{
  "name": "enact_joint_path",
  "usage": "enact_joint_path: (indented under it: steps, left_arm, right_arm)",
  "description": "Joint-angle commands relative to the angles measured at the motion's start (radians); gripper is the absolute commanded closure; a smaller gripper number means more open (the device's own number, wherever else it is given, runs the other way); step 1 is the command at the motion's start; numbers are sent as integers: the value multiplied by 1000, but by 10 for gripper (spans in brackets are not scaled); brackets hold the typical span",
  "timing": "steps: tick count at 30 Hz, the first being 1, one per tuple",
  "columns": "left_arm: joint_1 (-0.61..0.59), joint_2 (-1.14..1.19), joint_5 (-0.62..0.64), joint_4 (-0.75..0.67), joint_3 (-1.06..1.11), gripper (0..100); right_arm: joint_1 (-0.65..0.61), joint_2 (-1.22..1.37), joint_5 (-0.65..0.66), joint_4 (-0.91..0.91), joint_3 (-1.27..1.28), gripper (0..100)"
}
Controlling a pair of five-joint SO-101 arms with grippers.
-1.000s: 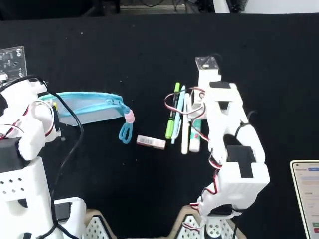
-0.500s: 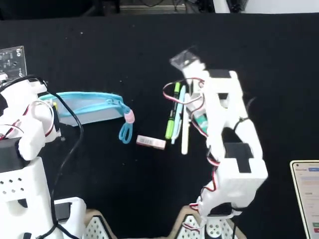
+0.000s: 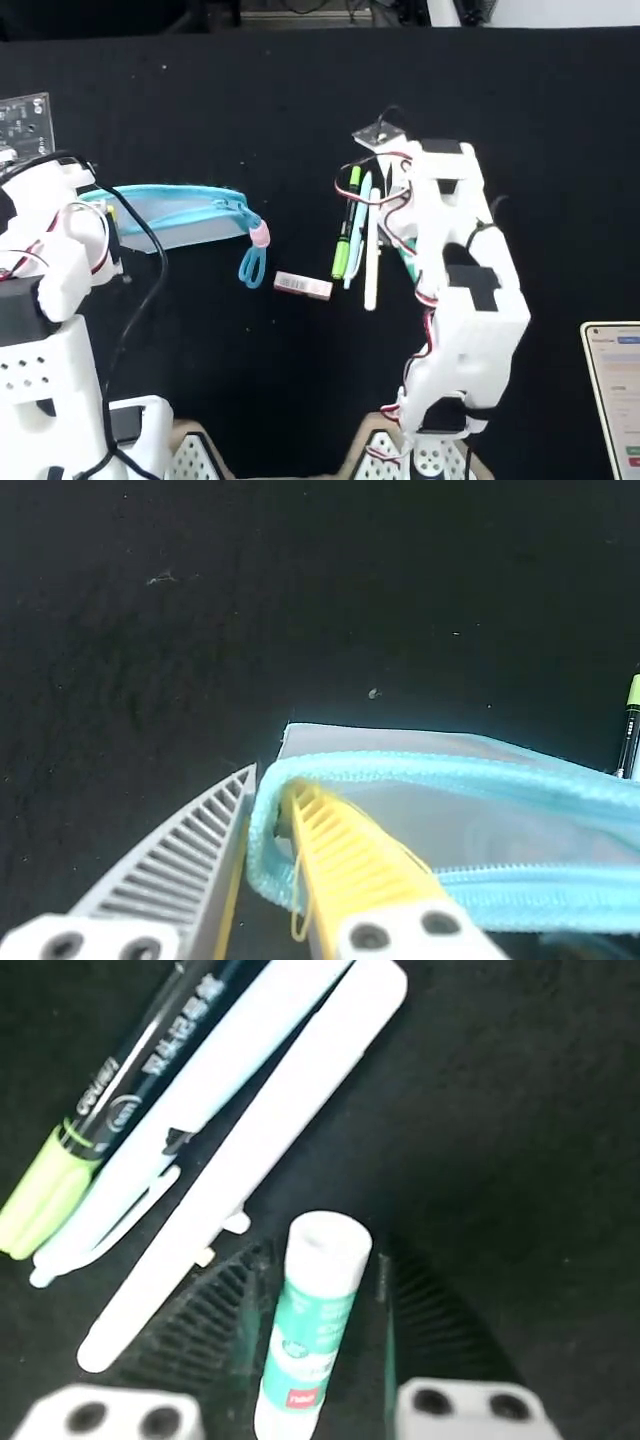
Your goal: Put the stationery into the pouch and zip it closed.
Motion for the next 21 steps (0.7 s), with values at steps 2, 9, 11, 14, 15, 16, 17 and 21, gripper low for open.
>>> enact_joint_path:
  steps: [2,9,11,14,15,16,17,21]
  left_arm:
    - [12,8,-3,14,87,970]
    - [12,8,-3,12,91,970]
    - [12,8,-3,12,91,970]
    - [12,8,-3,12,91,970]
    - [12,8,-3,12,91,970]
    - [12,8,-3,12,91,970]
    - [12,8,-3,12,91,970]
    - [12,8,-3,12,91,970]
  right_arm:
    - [21,4,-11,29,-79,987]
    - [18,-219,-18,221,-119,988]
    - [6,-321,-55,275,-111,988]
    - [-25,-486,-84,319,-76,988]
    - [-44,-544,-92,327,-62,988]
    - [-63,-605,-104,327,-45,988]
    - [-86,-668,-123,327,-31,988]
    - [-216,-924,-293,328,-7,987]
